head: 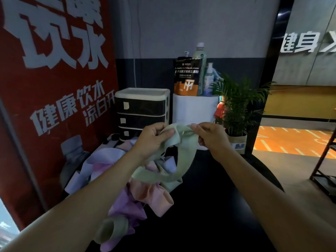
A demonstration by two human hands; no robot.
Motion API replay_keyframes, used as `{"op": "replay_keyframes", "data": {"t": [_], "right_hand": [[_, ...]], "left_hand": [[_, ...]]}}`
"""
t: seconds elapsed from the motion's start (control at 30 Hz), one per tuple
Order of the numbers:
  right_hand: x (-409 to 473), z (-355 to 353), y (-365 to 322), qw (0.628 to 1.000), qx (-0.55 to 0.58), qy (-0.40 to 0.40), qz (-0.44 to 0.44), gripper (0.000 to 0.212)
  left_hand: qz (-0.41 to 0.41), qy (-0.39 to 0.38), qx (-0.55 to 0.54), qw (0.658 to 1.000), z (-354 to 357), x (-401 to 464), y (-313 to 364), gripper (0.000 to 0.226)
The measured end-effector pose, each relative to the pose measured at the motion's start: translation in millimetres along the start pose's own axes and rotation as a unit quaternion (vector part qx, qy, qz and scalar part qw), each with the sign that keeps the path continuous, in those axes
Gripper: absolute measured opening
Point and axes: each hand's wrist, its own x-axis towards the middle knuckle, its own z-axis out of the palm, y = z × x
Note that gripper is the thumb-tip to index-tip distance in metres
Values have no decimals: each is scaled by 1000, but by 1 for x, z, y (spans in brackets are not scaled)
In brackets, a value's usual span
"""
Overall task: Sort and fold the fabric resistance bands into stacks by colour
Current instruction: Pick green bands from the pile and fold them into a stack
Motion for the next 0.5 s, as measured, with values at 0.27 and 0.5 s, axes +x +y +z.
{"op": "replay_keyframes", "data": {"t": [0.27, 0.5], "right_hand": [[-10, -13, -11, 977, -179, 1, -120, 38], [-9, 1, -38, 973, -189, -37, -131, 20]], "left_hand": [[-25, -6, -16, 1000, 19, 8, 8, 16], [7, -28, -19, 999, 30, 9, 19, 13]]}}
